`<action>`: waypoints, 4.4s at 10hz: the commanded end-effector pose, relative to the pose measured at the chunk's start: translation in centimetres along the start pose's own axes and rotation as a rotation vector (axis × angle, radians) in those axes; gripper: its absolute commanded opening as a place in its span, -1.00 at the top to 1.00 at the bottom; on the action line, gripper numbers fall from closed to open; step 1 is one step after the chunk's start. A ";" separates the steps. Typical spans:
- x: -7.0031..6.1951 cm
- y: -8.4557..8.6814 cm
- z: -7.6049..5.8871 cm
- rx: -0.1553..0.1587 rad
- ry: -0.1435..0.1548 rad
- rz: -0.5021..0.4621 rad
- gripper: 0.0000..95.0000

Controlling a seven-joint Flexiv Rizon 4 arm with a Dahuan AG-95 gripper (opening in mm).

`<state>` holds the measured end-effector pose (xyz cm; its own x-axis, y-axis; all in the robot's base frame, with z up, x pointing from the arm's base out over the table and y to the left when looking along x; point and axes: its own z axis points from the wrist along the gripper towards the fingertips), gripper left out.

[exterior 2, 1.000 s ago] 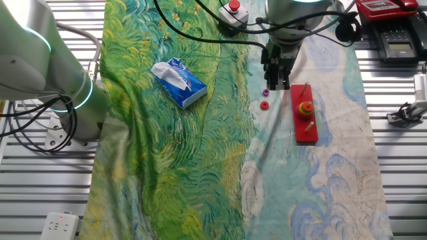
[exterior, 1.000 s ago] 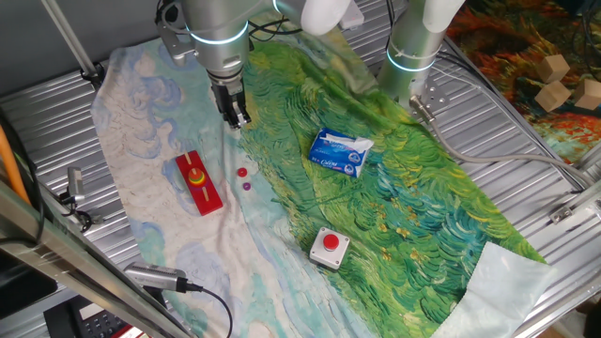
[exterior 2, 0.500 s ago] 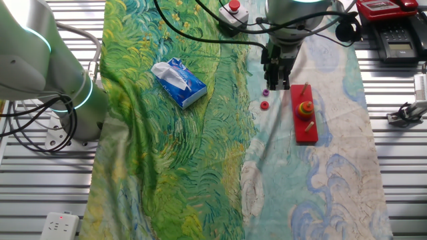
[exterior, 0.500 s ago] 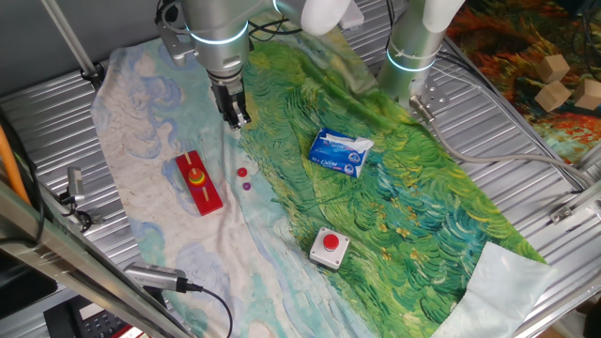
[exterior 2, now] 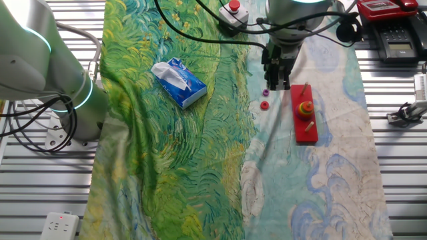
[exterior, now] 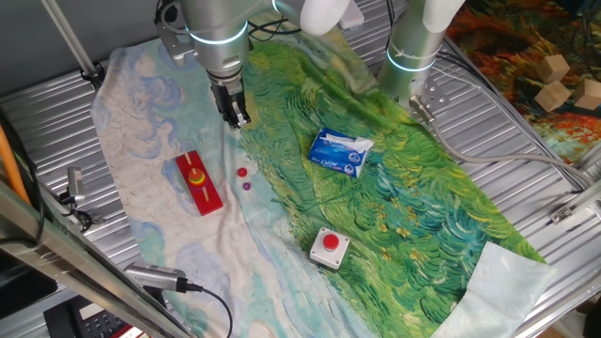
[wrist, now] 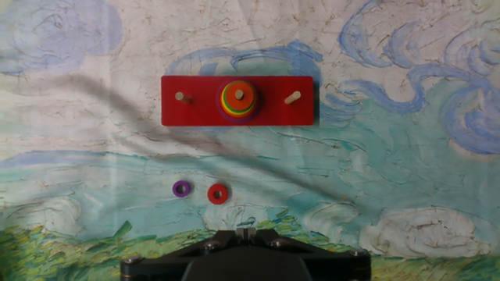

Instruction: Take out one Hanoi block and throw it aside

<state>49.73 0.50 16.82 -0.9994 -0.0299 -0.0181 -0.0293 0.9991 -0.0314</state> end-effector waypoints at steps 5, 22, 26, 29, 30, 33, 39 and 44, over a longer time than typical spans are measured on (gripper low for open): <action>-5.1 -0.4 -1.8 -0.028 0.082 0.078 1.00; -10.7 -0.9 6.8 -0.073 0.026 0.131 0.60; -10.9 -0.9 6.8 -0.058 0.013 0.098 -0.20; -11.8 -0.6 6.8 -0.058 0.013 0.106 -0.20; -11.8 -0.5 7.2 -0.058 0.011 0.108 -0.20; -11.7 -0.4 8.2 -0.060 -0.003 0.118 0.20; -11.5 -0.3 9.1 -0.061 -0.037 0.132 0.20; -11.4 -0.1 9.6 -0.061 -0.057 0.137 0.20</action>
<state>61.30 0.46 7.33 -0.9914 0.1072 -0.0744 0.1048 0.9939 0.0357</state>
